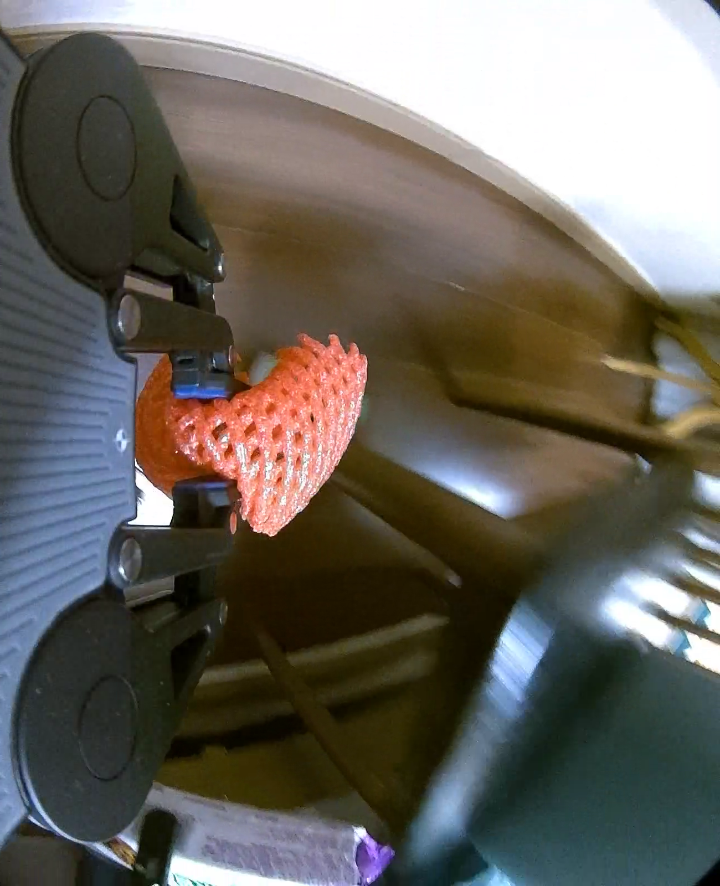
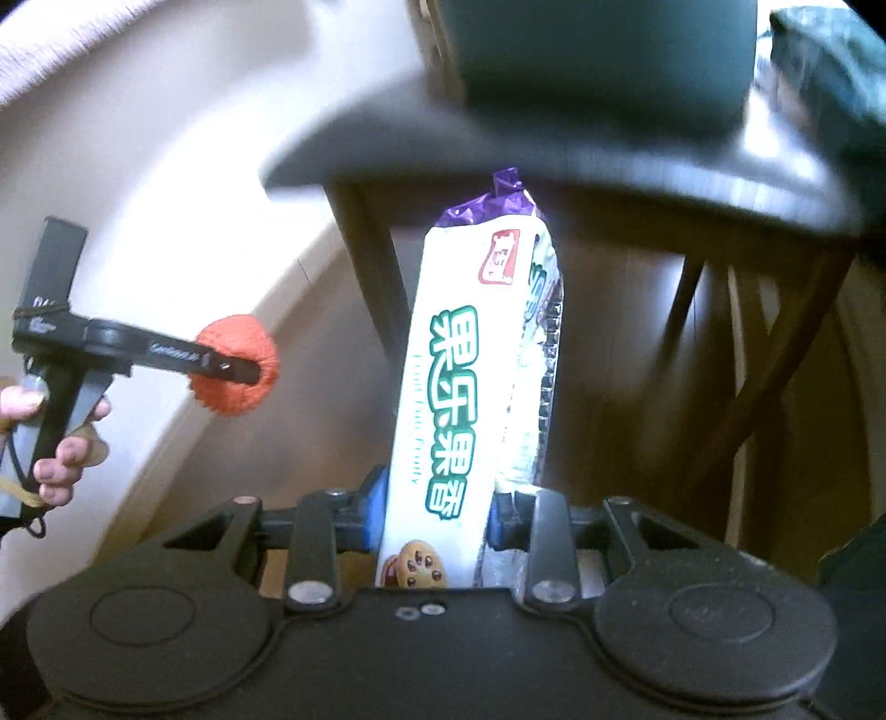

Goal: Collect trash
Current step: 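Lift the orange net and biscuit packet up over the teal wastebasket with both tools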

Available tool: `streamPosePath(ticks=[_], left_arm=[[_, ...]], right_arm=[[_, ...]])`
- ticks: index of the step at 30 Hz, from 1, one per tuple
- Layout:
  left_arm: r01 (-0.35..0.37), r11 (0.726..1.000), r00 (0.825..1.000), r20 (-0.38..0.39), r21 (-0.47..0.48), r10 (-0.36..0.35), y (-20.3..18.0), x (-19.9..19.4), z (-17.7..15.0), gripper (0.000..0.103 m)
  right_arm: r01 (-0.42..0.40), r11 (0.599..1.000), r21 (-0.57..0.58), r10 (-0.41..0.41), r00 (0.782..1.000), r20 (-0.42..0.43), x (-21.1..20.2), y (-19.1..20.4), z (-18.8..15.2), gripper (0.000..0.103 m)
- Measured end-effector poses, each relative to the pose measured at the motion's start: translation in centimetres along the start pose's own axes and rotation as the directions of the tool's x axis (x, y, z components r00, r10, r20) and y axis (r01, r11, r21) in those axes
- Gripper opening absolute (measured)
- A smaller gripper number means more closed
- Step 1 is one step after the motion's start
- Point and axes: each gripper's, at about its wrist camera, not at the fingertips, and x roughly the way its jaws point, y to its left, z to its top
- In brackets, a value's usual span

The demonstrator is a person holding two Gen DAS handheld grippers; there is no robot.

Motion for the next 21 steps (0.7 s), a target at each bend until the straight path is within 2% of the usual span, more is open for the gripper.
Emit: streamPosePath(ticks=[5,10,12,16,19,21], left_arm=[[0.054,0.995,0.99,0.124,0.079,-0.064,-3.5,-5.7,3.5,0.024],[0.099,0.982,0.964,0.23,0.163,-0.136,-7.3,-10.4,6.9,0.024],[0.117,0.974,0.953,0.254,0.192,-0.164,-8.8,-10.9,7.8,0.024],[0.133,0.958,0.916,0.339,0.253,-0.216,-10.9,-14.5,9.8,0.024],[0.158,0.946,0.881,0.392,0.285,-0.265,-12.9,-17.7,12.0,0.024],[0.171,0.936,0.866,0.406,0.308,-0.292,-14.5,-18.8,13.6,0.024]], right_arm=[[0.018,0.999,-0.027,-0.015,0.994,0.107,-6.0,1.2,2.8,0.032],[0.042,0.998,-0.054,-0.028,0.97,0.243,-11.7,2.5,6.3,0.032],[0.057,0.996,-0.066,-0.036,0.958,0.285,-13.6,3.1,8.0,0.032],[0.085,0.994,-0.074,-0.052,0.928,0.368,-17.2,3.7,11.0,0.032],[0.109,0.991,-0.076,-0.066,0.899,0.434,-19.8,3.9,13.2,0.032],[0.13,0.989,-0.072,-0.081,0.877,0.473,-21.4,4.1,14.6,0.032]])
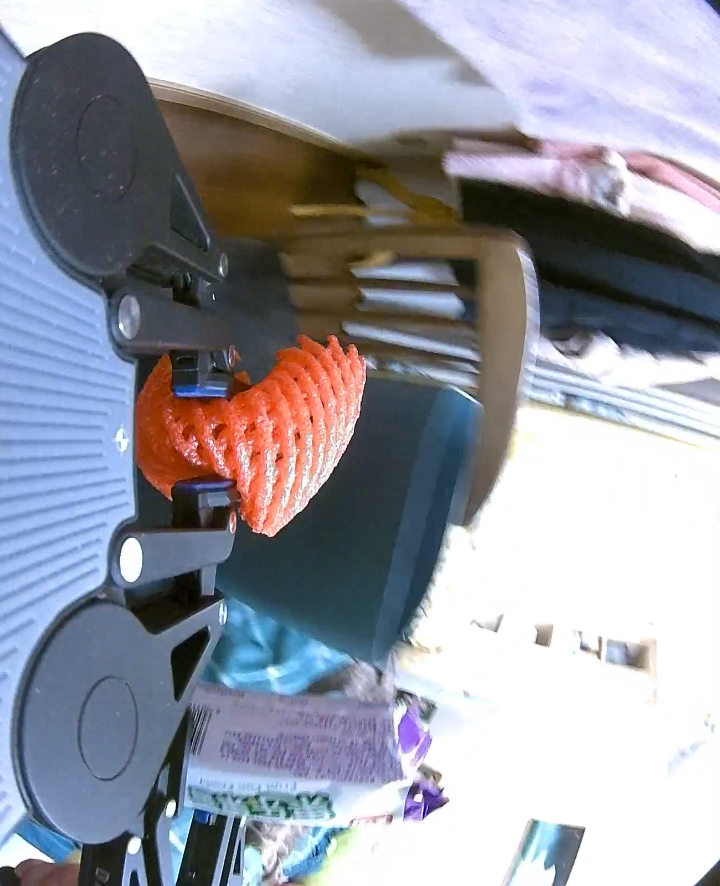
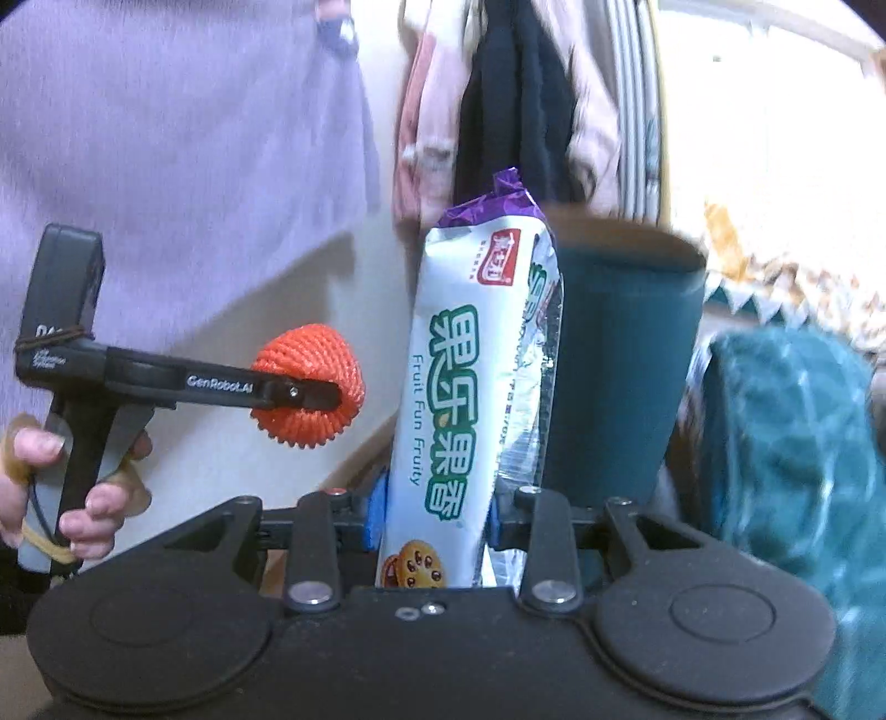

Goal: Collect trash
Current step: 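Lift the orange net and biscuit packet up over the teal wastebasket with both tools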

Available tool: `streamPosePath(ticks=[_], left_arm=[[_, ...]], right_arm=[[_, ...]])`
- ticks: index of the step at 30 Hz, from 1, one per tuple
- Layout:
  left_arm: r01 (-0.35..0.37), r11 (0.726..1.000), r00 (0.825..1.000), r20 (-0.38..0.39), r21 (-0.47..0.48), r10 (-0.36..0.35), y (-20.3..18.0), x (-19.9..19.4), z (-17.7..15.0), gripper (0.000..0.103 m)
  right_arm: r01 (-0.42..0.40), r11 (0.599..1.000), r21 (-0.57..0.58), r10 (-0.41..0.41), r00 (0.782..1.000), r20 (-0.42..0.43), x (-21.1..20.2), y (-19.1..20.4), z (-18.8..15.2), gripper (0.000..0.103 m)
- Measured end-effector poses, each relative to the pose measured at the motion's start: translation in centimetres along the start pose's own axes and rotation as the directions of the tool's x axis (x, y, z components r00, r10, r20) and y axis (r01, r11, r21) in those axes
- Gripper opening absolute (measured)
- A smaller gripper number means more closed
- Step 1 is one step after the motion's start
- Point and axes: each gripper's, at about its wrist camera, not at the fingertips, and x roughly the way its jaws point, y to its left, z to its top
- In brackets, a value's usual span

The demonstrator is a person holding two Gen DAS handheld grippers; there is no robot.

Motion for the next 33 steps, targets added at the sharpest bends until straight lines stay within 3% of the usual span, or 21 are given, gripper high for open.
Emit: streamPosePath(ticks=[7,10,15,23,27,33], left_arm=[[0.049,0.996,0.998,0.046,0.075,-0.053,-3.9,0.5,7.3,0.024],[0.028,0.992,0.996,0.08,0.119,-0.037,-5.1,1.3,10.2,0.024],[-0.01,0.988,0.993,0.12,0.156,-0.009,-7.0,2.8,14.3,0.024],[-0.071,0.973,0.997,0.026,0.218,0.067,-8.4,8.5,14.5,0.024],[-0.098,0.972,0.994,-0.033,0.212,0.108,-8.0,11.0,13.9,0.024],[-0.134,0.971,0.983,-0.097,0.198,0.155,-7.2,13.8,13.8,0.025]], right_arm=[[0.073,0.997,-0.007,-0.072,0.995,0.069,-0.9,-0.9,6.0,0.032],[0.137,0.99,-0.024,-0.134,0.985,0.113,-1.6,-1.7,8.3,0.032],[0.222,0.975,-0.017,-0.218,0.967,0.13,1.9,-3.9,12.2,0.032],[0.324,0.945,0.044,-0.327,0.935,0.139,5.8,-6.1,13.2,0.032],[0.33,0.943,0.035,-0.332,0.938,0.102,7.0,-6.4,11.5,0.031],[0.296,0.95,0.104,-0.304,0.95,0.071,8.9,-7.7,11.7,0.031]])
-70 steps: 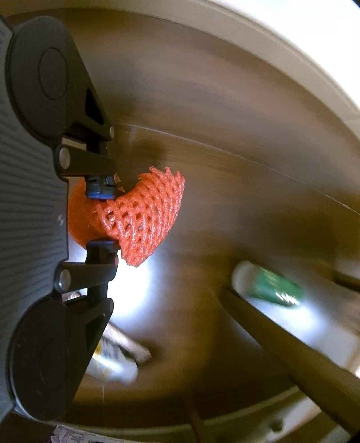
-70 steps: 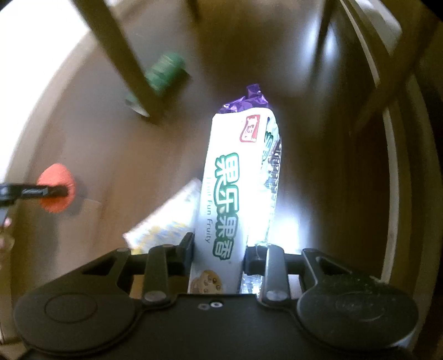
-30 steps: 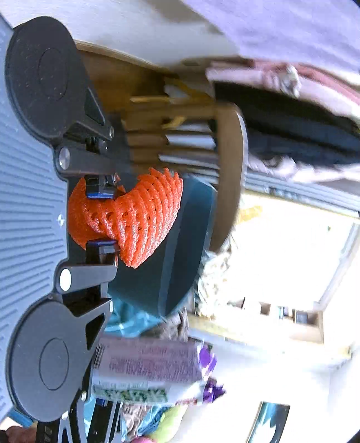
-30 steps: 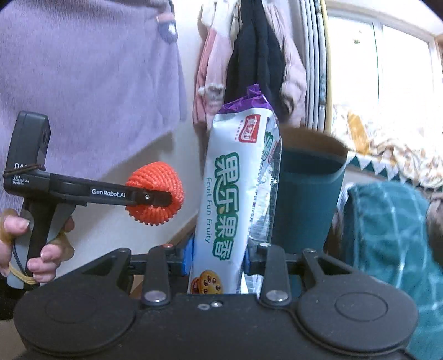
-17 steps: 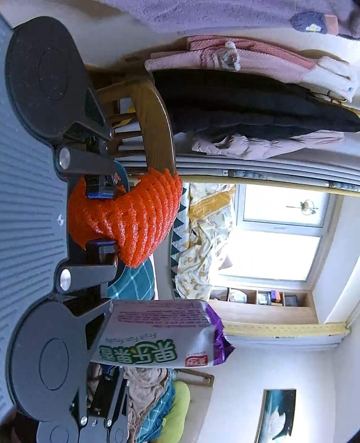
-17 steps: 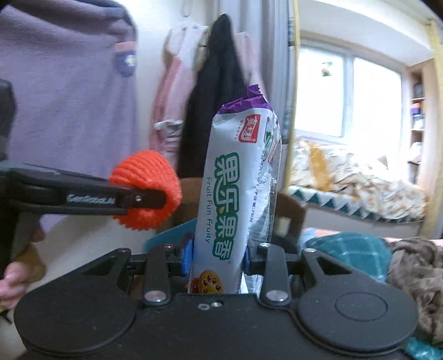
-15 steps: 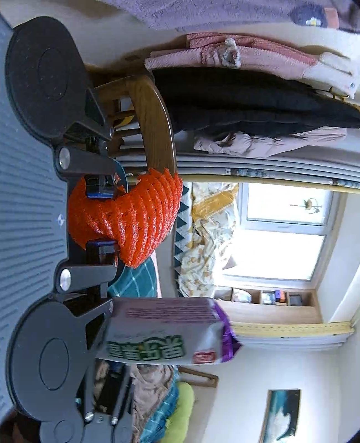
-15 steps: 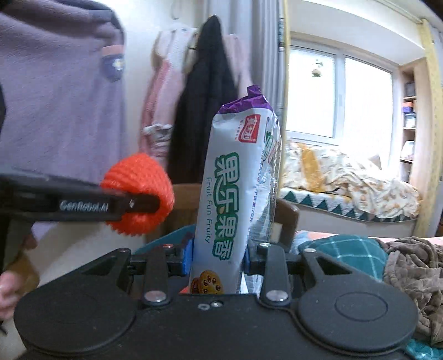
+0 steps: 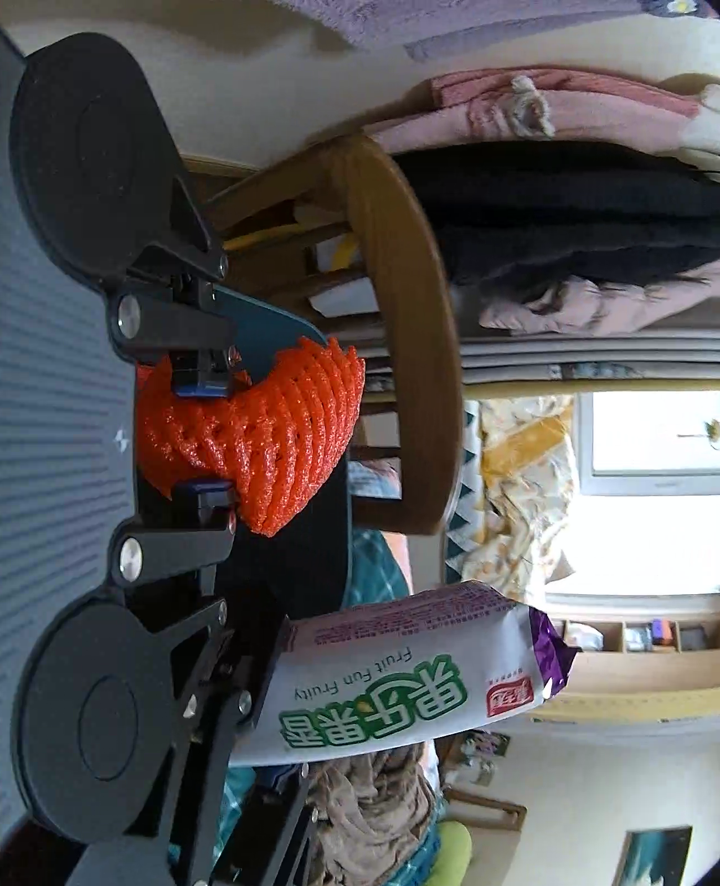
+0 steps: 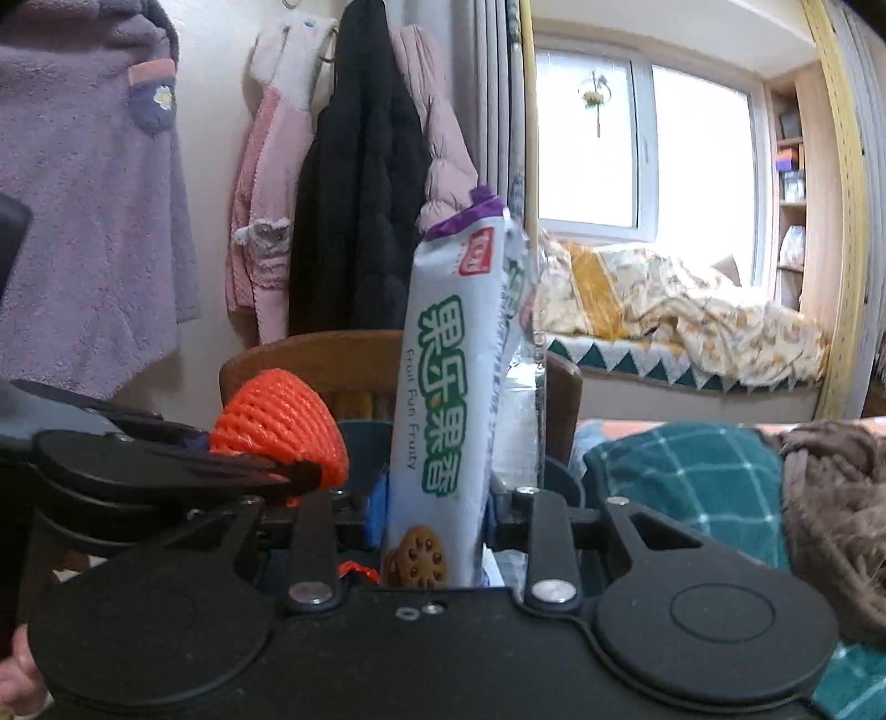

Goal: Collect trash
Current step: 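Lift the orange net and biscuit packet up over the teal wastebasket with both tools, then open the right tool over the wastebasket while the left tool drops the orange net inside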

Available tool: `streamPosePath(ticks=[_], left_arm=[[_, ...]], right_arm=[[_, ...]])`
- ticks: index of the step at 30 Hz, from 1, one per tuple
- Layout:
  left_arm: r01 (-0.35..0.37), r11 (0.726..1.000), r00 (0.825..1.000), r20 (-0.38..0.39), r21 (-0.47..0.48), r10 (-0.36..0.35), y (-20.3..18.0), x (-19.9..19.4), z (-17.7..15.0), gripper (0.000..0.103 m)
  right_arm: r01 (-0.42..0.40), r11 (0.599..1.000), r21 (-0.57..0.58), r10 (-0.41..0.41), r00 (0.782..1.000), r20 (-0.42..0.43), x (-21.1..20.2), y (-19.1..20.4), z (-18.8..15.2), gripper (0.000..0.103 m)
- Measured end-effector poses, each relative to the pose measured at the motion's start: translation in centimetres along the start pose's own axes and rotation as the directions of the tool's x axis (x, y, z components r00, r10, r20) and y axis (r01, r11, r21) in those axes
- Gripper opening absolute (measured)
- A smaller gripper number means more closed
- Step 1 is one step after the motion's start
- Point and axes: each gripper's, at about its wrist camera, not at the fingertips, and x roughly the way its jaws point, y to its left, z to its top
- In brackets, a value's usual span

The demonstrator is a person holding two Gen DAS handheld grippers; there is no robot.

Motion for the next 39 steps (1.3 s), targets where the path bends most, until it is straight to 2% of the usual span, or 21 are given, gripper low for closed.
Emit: streamPosePath(ticks=[5,11,12,18,21,23,24,26,28,36,39], left_arm=[[-0.041,0.999,0.998,-0.053,0.002,0.041,0.3,1.7,-0.4,0.025],[-0.039,0.999,0.993,-0.11,-0.018,0.037,1.1,3.5,-1.1,0.025],[-0.039,0.999,0.992,-0.117,-0.019,0.037,1.1,3.6,-1.3,0.025],[-0.034,0.999,0.991,-0.132,-0.003,0.033,1.3,4.2,-1.8,0.026],[-0.03,0.999,0.991,-0.129,0.019,0.032,0.8,4.0,-2.1,0.033],[-0.015,1.0,0.993,-0.117,0.025,0.018,0.5,3.7,-2.2,0.048],[-0.004,1.0,0.994,-0.108,0.027,0.007,0.4,3.4,-2.2,0.052],[-0.009,0.999,0.996,-0.092,0.034,0.012,-0.2,2.8,-2.3,0.085],[-0.023,0.999,0.997,-0.074,0.037,0.026,-0.4,2.3,-2.4,0.086],[-0.008,0.999,0.998,-0.065,0.041,0.011,-0.4,0.7,-3.1,0.086],[-0.001,0.999,0.999,-0.041,0.049,0.003,-0.4,-0.7,-3.4,0.087]], right_arm=[[-0.01,0.998,0.065,0.011,1.0,-0.024,1.4,-0.4,0.0,0.03],[0.022,0.998,0.063,-0.017,0.996,-0.087,2.8,0.0,-1.5,0.037],[0.02,0.998,0.064,-0.014,0.996,-0.092,2.8,0.0,-1.7,0.043],[0.046,0.999,0.012,-0.044,0.994,-0.096,1.9,-0.1,-2.2,0.063],[0.046,0.999,-0.005,-0.046,0.995,-0.091,1.1,-0.2,-2.3,0.064],[0.052,0.998,-0.024,-0.054,0.995,-0.085,0.4,-0.2,-2.3,0.065],[0.055,0.998,-0.033,-0.058,0.995,-0.082,0.0,-0.2,-2.3,0.065],[0.056,0.998,-0.038,-0.059,0.995,-0.077,-0.7,-0.4,-2.3,0.066],[0.055,0.998,-0.043,-0.058,0.996,-0.069,-1.5,-0.6,-2.3,0.074],[0.04,0.997,-0.068,-0.043,0.998,-0.042,-4.4,-0.6,-2.4,0.084],[0.009,0.998,-0.062,-0.011,1.0,-0.027,-5.8,-0.6,-2.6,0.088]])
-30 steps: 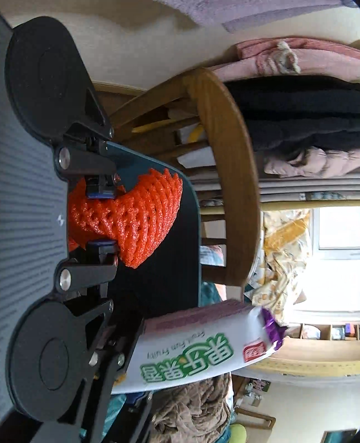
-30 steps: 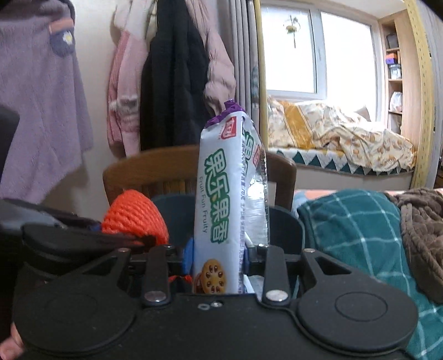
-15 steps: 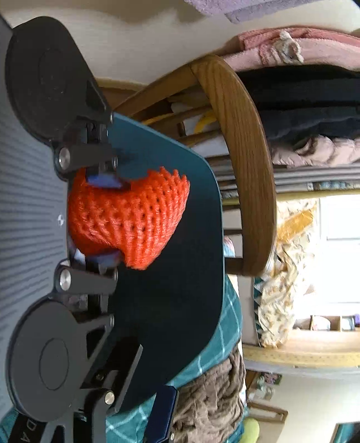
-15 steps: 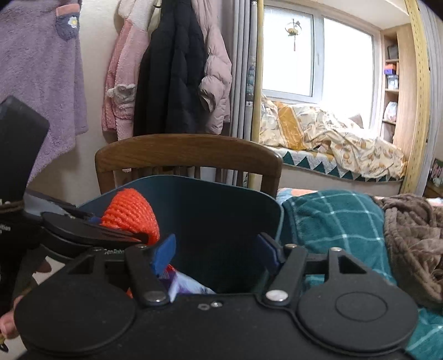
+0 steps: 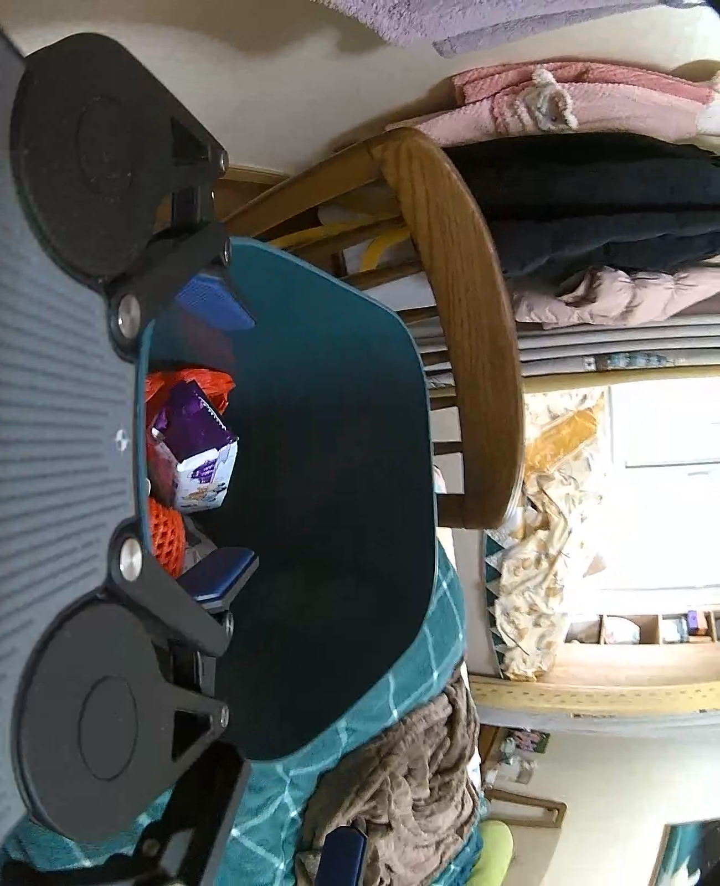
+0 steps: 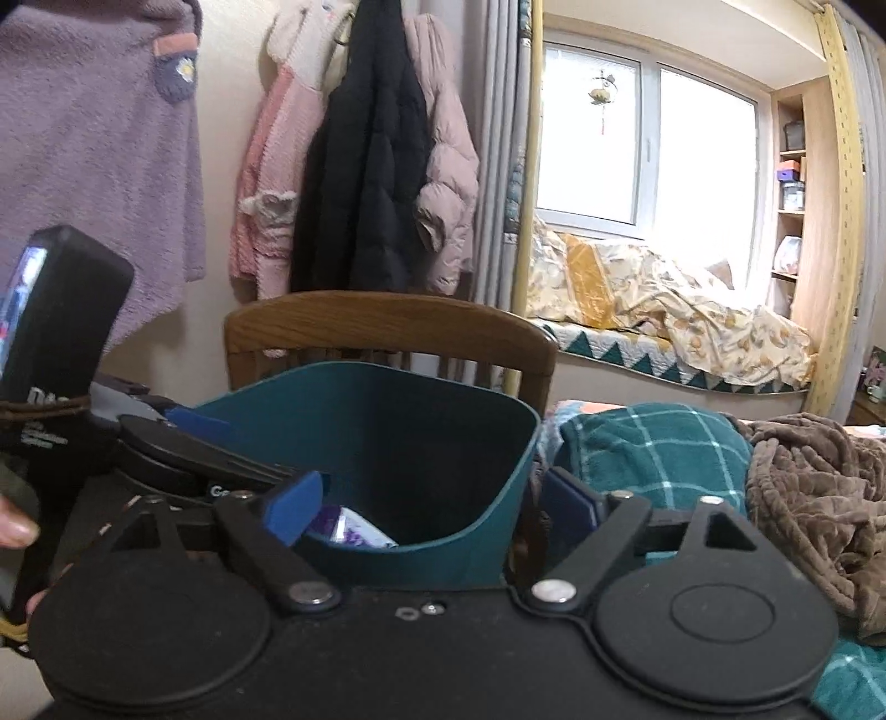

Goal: Collect trash
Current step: 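Open the right tool over the wastebasket while the left tool drops the orange net inside, then lower both open tools from the wastebasket to the floor under the chair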

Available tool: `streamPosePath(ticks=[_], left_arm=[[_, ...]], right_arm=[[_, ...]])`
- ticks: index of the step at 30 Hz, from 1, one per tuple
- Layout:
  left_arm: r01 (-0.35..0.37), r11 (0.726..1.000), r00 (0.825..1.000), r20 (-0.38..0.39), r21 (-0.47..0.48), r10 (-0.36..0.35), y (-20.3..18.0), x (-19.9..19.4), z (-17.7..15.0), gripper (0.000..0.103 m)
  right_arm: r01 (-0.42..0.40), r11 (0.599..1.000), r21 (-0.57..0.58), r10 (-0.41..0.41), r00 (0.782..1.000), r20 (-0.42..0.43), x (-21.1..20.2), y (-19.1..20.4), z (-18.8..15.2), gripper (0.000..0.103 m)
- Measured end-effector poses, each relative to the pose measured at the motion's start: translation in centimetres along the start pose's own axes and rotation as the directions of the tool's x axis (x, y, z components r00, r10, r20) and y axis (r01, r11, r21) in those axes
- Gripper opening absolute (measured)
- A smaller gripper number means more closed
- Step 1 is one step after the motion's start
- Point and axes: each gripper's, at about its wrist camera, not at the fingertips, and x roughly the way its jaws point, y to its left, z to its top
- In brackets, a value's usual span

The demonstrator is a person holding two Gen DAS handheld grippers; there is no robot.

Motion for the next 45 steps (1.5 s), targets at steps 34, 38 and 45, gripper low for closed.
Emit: streamPosePath(ticks=[34,38,45], left_arm=[[-0.074,0.985,0.997,0.019,-0.153,0.078,6.3,-2.5,-20.2,0.097],[-0.095,0.971,0.995,-0.055,-0.218,0.085,8.5,0.9,-25.3,0.099],[-0.028,0.938,1.0,-0.003,-0.347,0.028,11.9,4.6,-34.3,0.103]], right_arm=[[-0.179,0.979,0.1,0.196,0.957,-0.212,-1.9,4.9,-22.2,0.103],[-0.164,0.981,0.107,0.188,0.94,-0.285,-0.1,6.0,-26.9,0.103],[-0.109,0.984,0.144,0.159,0.899,-0.408,1.8,6.5,-35.4,0.103]])
